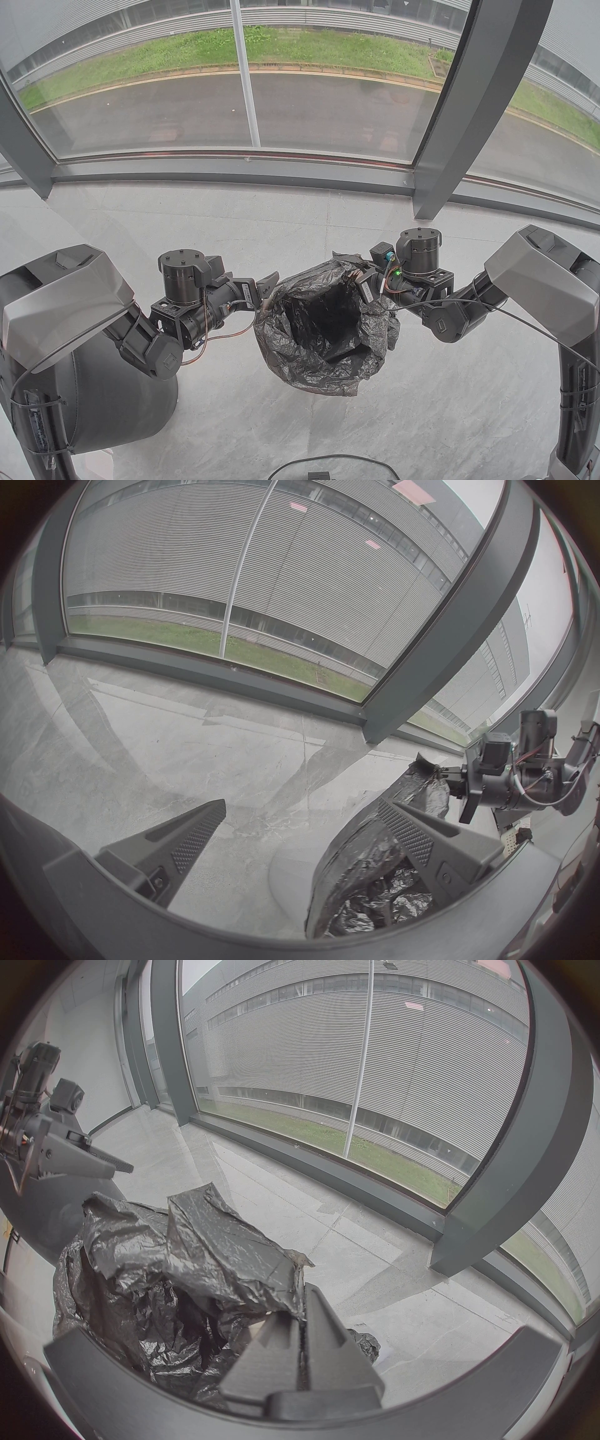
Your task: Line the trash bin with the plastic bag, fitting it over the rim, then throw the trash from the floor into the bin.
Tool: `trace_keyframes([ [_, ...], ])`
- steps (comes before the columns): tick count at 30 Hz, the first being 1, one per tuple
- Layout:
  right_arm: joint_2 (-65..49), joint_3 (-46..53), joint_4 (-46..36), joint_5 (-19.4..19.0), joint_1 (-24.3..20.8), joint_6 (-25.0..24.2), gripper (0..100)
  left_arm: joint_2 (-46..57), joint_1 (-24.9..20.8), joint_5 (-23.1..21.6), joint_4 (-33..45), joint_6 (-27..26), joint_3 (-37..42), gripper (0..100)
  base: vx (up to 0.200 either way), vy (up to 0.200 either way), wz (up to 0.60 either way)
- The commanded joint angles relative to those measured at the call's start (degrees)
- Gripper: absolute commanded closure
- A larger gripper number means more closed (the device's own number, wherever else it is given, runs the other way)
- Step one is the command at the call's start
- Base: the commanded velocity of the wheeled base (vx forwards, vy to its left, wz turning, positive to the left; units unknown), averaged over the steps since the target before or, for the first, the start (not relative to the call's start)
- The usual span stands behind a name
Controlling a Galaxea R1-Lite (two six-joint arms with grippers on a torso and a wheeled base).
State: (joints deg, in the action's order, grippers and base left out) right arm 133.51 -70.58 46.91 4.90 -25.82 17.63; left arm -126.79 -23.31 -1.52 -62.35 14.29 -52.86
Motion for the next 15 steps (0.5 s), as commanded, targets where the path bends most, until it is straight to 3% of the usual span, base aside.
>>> trace_keyframes([
  [1, 0.17, 0.1, 0.11, 0.02, -0.02, 0.04, 100, 3.66, -1.48, 0.03, -0.66, 0.21, 2.41, 0, 0.0, 0.0, 0.0],
  [6, 0.52, 0.1, 0.11, 0.02, -0.02, -0.05, 100, 4.01, -4.82, 0.12, -2.51, -0.4, 5.22, 0, 0.0, 0.0, 0.0],
  [15, 0.61, 0.01, 1.17, 0.02, -0.02, -0.05, 100, -0.91, -5.34, 0.29, -5.23, -4.18, 4.96, 0, 0.0, 0.0, 0.0],
])
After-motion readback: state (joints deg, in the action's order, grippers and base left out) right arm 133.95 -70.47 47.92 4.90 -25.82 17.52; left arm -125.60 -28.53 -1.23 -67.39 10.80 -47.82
